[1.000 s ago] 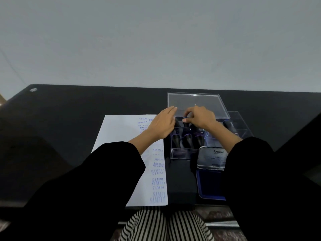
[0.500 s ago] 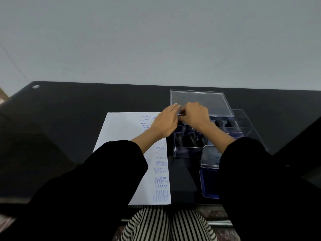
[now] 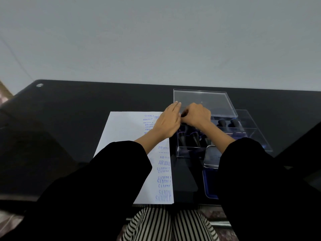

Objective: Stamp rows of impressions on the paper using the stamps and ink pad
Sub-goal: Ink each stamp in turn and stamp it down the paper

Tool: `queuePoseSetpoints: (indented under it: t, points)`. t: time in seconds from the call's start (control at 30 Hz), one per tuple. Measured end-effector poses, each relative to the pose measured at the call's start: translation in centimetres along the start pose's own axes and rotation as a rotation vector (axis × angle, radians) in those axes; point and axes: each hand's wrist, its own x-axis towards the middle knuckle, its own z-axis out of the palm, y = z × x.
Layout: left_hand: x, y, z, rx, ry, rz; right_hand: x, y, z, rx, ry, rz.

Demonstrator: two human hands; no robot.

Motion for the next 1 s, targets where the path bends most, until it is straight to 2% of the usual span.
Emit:
queuePoseSetpoints:
  t: [0.13, 0.33, 0.53, 0.67, 1.0]
  points:
    - [-0.08, 0.09, -0.02, -0.012, 0.008, -0.005, 0.09, -0.09, -0.34, -0.001, 0.017, -0.010]
    - [-0.23, 0.20, 0.04, -0.028, 0.020, -0.018, 0.02, 0.18, -0.23, -0.004, -0.046, -0.021]
    - [-0.22, 0.11, 0.25, -0.045, 0.022, -0.035, -0.07, -0.34, 0.31, -0.112, 0.008, -0.031]
    - [-0.13, 0.11, 0.26, -0.040, 0.018, -0.037, 0.11, -0.48, 0.37, -0.032, -0.016, 0.039]
    - [-0.13, 0.48, -0.47, 0.013, 0.012, -0.016, -0.82, 0.12, 0.03, 0.274, 0.054, 0.114]
